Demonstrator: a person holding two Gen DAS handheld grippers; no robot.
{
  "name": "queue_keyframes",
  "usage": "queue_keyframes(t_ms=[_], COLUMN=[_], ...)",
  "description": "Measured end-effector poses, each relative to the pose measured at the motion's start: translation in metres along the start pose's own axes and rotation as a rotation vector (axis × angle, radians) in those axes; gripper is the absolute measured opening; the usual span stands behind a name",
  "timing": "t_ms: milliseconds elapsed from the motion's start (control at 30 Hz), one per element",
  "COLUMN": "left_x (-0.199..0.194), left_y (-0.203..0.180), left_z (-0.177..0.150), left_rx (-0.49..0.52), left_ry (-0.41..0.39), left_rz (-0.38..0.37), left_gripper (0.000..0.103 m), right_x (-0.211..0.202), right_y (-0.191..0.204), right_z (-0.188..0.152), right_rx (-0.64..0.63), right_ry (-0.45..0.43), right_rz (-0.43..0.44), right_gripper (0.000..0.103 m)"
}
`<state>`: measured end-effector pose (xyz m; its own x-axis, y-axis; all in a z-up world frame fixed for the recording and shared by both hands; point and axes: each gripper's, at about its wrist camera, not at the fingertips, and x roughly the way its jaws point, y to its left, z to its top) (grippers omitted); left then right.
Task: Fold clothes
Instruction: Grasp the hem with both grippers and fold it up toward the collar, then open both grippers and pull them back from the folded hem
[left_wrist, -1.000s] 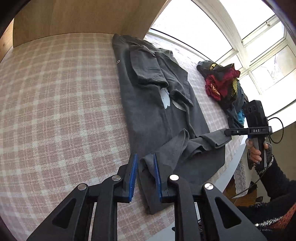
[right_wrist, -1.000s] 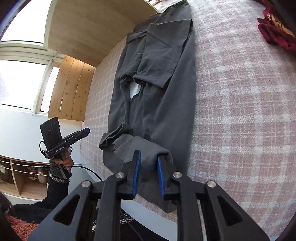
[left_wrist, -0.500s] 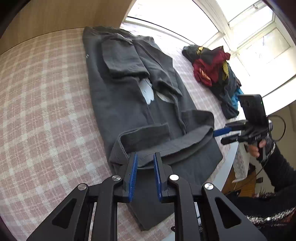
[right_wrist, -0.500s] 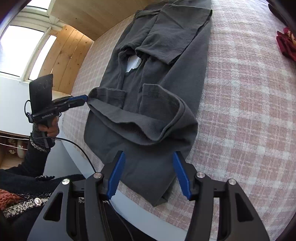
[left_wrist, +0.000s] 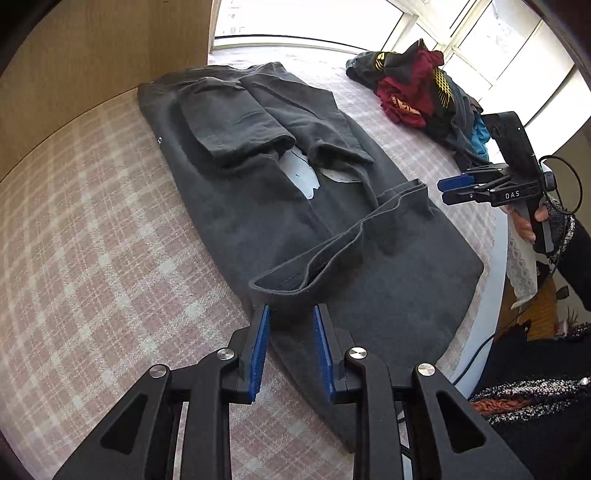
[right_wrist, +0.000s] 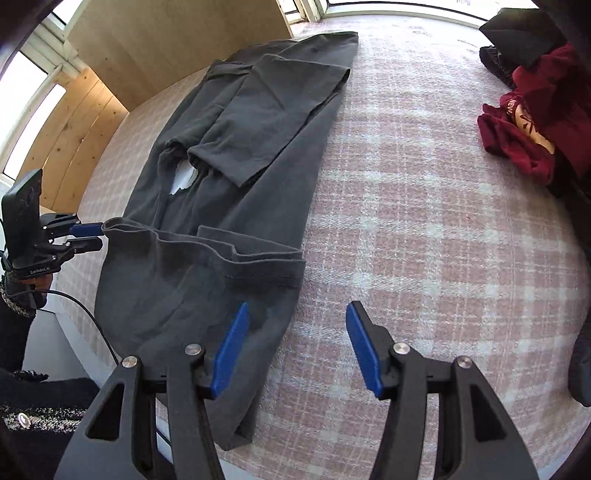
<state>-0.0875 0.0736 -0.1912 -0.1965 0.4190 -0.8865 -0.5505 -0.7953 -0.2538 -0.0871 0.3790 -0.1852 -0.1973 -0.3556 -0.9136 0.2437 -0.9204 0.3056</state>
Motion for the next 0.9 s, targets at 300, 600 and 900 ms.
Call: queue_keyframes(t_ms=[300, 600, 900], left_x=[0.022, 0.021, 0.011], left_y=[0.004, 0.001, -0.008], left_z=[0.015, 0.011, 0.011], left_rx=[0.071, 0.093, 0.11], left_ry=[0.047, 0.032, -0.002], left_rz=[0.042, 0.004, 0.001], left_gripper=[0.028, 0.008, 0.006], right_x=[0.021, 0.022, 0.017], right_y=[0.003, 0.006, 0.021], right_z=[0.018, 0.011, 0.009], right_rx=[-0.04, -0.084, -0.172], right_ry=[0.015, 0.009, -0.005], right_rz=[0.047, 0.117, 0.089], right_gripper=[0.054, 0.031, 0.014])
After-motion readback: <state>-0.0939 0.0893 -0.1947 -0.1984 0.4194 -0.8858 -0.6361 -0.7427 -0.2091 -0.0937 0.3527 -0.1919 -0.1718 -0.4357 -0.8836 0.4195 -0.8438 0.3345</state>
